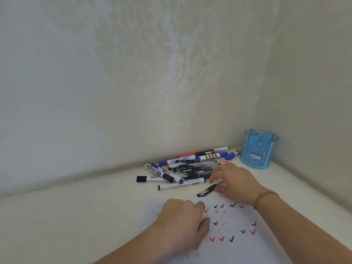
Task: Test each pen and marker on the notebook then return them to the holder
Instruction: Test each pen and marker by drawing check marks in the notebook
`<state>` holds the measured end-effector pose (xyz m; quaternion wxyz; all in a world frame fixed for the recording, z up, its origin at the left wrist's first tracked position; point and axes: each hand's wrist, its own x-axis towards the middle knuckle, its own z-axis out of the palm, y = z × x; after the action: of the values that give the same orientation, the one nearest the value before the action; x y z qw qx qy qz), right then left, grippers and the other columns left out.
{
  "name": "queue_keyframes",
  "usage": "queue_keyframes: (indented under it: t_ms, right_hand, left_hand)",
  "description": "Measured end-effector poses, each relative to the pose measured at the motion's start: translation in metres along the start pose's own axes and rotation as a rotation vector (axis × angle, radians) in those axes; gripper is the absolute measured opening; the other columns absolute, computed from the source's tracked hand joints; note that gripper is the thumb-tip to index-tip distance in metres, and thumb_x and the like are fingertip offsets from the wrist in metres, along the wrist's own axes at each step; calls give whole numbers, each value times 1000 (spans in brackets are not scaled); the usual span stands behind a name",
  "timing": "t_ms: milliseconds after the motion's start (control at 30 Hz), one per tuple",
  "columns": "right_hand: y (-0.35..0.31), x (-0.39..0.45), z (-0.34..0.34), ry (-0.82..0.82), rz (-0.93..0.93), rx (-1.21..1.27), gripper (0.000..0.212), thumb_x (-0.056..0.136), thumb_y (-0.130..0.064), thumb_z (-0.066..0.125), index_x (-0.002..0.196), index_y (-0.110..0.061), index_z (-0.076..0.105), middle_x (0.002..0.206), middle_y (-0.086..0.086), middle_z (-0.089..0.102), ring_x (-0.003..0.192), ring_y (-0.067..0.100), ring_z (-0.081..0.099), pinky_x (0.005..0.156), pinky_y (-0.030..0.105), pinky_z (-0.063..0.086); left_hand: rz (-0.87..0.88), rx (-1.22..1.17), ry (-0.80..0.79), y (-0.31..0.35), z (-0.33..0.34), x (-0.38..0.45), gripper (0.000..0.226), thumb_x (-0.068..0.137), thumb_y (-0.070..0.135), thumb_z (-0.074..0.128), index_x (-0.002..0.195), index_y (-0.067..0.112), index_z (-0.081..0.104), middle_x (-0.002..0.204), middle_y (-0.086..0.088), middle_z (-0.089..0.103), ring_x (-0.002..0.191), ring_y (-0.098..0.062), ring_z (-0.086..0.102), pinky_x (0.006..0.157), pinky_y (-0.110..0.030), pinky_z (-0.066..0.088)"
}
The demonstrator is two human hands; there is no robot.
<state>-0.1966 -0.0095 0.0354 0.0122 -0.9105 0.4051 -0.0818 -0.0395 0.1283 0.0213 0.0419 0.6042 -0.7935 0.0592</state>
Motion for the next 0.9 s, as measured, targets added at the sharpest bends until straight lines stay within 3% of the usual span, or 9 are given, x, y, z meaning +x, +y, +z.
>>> queue_keyframes:
  t_ms: [133,267,433,533,667,733,800,900]
  right_hand:
    - [12,-3,11,8,16,33,18,90,-43,58,106,-37,63,109,-19,57,109,8,45,90,25,42]
    - [17,-25,0,154,76,45,21,98,-40,46,115,-36,58,110,-13,62,100,10,53,81,24,42]
    - [21,-64,-4,201,124,19,20,95,-45,47,112,-42,57,104,-20,61,96,5,57,74,20,43]
    - [16,-59,2,220,143,107,15,93,-40,55,106,-41,60,98,-20,60,97,6,56,76,20,40]
    - [23,-56,-3,177,195,84,15,98,-34,47,109,-44,45,105,-20,57,96,4,53,76,15,39]
    - [27,-62,-8,156,163,142,13,95,-39,51,101,-48,43,96,-27,55,86,-3,50,70,8,36]
    - [23,-66,-8,136,118,166,11,91,-43,57,98,-49,51,87,-32,56,76,-7,49,68,7,35]
    - [20,-69,-11,262,191,565,19,75,-39,77,88,-40,63,75,-20,71,54,2,51,62,16,44]
  left_hand:
    - [36,-17,-6,-5,14,-6,32,98,49,25,100,22,43,94,-4,60,83,-30,56,69,-37,39]
    - [-29,3,-30,1,11,24,36,97,53,27,95,20,42,95,-8,64,87,-35,59,65,-37,32]
    - [-128,48,-40,0,4,61,59,91,71,30,70,17,42,72,-2,50,70,-25,53,59,-33,36]
    - [-166,31,92,3,12,69,55,86,77,34,88,23,39,89,1,60,82,-24,61,59,-33,35]
    - [-218,-64,131,-1,25,65,63,84,79,34,121,28,36,105,8,59,81,-17,57,61,-32,39]
    - [-112,-58,217,-6,28,65,59,89,73,32,130,31,34,110,11,56,84,-14,57,60,-31,39]
    - [63,-25,292,-3,27,66,47,95,63,25,120,30,47,104,11,55,83,-12,56,56,-26,33]
    - [149,-152,294,0,29,69,50,96,52,17,112,24,55,104,9,56,92,-11,53,66,-24,36]
